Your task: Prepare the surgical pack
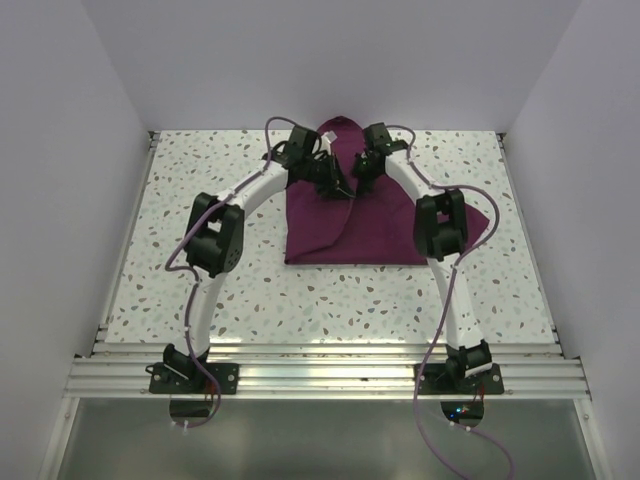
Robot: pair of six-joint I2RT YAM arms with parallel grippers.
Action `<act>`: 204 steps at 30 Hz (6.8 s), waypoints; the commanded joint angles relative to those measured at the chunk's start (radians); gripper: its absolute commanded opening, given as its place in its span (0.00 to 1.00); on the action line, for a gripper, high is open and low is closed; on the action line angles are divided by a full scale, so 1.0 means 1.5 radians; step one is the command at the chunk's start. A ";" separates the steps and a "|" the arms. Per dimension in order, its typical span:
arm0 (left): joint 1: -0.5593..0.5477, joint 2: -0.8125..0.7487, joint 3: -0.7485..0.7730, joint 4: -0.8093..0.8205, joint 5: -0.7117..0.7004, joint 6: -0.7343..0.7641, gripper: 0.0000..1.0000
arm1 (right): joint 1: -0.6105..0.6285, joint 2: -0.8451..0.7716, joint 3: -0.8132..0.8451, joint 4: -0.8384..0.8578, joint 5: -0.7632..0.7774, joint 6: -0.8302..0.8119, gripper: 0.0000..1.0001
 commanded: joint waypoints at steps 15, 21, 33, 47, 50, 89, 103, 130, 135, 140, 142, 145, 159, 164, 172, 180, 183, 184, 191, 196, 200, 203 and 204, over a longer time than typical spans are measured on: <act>-0.003 0.050 0.064 0.094 0.045 -0.066 0.12 | -0.081 -0.029 0.019 -0.029 0.047 0.009 0.00; -0.003 0.086 0.094 0.091 0.048 -0.079 0.29 | -0.086 -0.037 0.030 -0.042 0.052 -0.004 0.00; 0.017 -0.087 -0.003 0.037 -0.018 0.112 0.65 | -0.110 -0.165 -0.035 -0.084 0.156 -0.060 0.00; 0.153 -0.199 -0.173 -0.029 -0.072 0.225 0.36 | -0.051 -0.424 -0.414 -0.174 0.193 -0.155 0.00; 0.169 -0.191 -0.181 -0.030 -0.069 0.230 0.36 | -0.009 -0.453 -0.478 -0.184 0.246 -0.156 0.00; 0.168 -0.186 -0.197 -0.035 -0.004 0.210 0.35 | -0.042 -0.437 -0.558 -0.111 0.239 -0.145 0.00; 0.172 -0.185 -0.189 -0.044 0.002 0.212 0.35 | -0.122 -0.434 -0.640 -0.081 0.281 -0.169 0.00; 0.180 -0.224 -0.294 0.018 0.021 0.185 0.35 | -0.369 -0.483 -0.685 0.170 0.382 -0.021 0.49; 0.182 -0.221 -0.297 0.015 0.014 0.184 0.35 | -0.390 -0.444 -0.678 0.187 0.360 -0.074 0.61; 0.182 -0.216 -0.288 0.009 0.010 0.182 0.35 | -0.394 -0.387 -0.647 0.193 0.317 -0.084 0.62; 0.182 -0.215 -0.283 -0.002 0.005 0.185 0.35 | -0.394 -0.379 -0.645 0.209 0.300 -0.084 0.59; 0.182 -0.218 -0.279 -0.017 0.000 0.193 0.35 | -0.395 -0.374 -0.641 0.217 0.280 -0.084 0.49; 0.213 -0.235 -0.296 -0.040 -0.064 0.221 0.34 | -0.291 -0.567 -0.600 0.132 0.242 -0.109 0.00; 0.248 -0.234 -0.311 -0.043 -0.071 0.208 0.34 | -0.156 -0.574 -0.494 0.102 0.242 -0.131 0.00; 0.251 -0.219 -0.354 -0.021 -0.054 0.198 0.34 | -0.003 -0.498 -0.351 0.096 0.179 -0.144 0.00; 0.251 -0.213 -0.395 0.009 -0.042 0.188 0.34 | 0.100 -0.386 -0.234 0.088 0.148 -0.150 0.00; 0.251 -0.212 -0.409 0.018 -0.036 0.183 0.34 | 0.125 -0.349 -0.199 0.084 0.140 -0.154 0.00; 0.251 -0.211 -0.412 0.023 -0.032 0.180 0.34 | 0.134 -0.338 -0.187 0.079 0.138 -0.154 0.00; 0.250 -0.210 -0.425 0.032 -0.022 0.176 0.34 | 0.173 -0.287 -0.152 0.080 0.098 -0.159 0.00; 0.249 -0.203 -0.425 0.038 -0.015 0.171 0.34 | 0.194 -0.267 -0.141 0.081 0.088 -0.153 0.00; 0.247 -0.199 -0.424 0.043 -0.012 0.170 0.34 | 0.200 -0.257 -0.135 0.084 0.090 -0.153 0.00; 0.244 -0.192 -0.420 0.044 -0.009 0.168 0.34 | 0.202 -0.245 -0.137 0.083 0.091 -0.147 0.00; 0.244 -0.192 -0.419 0.043 -0.007 0.169 0.34 | 0.200 -0.243 -0.138 0.084 0.095 -0.146 0.00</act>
